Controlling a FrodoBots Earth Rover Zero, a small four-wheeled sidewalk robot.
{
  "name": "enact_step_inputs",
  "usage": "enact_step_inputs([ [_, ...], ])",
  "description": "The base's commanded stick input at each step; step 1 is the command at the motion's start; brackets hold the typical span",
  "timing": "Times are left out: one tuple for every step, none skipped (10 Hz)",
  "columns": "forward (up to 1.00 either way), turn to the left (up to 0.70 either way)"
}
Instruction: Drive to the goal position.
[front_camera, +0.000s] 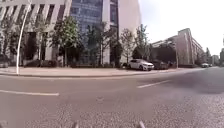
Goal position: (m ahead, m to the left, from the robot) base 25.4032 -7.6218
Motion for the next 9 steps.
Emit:
enact_step_inputs([
  [0.7, -0.14],
  [0.7, -0.14],
  [0.7, -0.14],
  [0.7, -0.14],
  [0.7, -0.14],
  [0.7, -0.14],
  [0.7, -0.14],
  [0.7, -0.14],
  [0.7, -0.14],
])
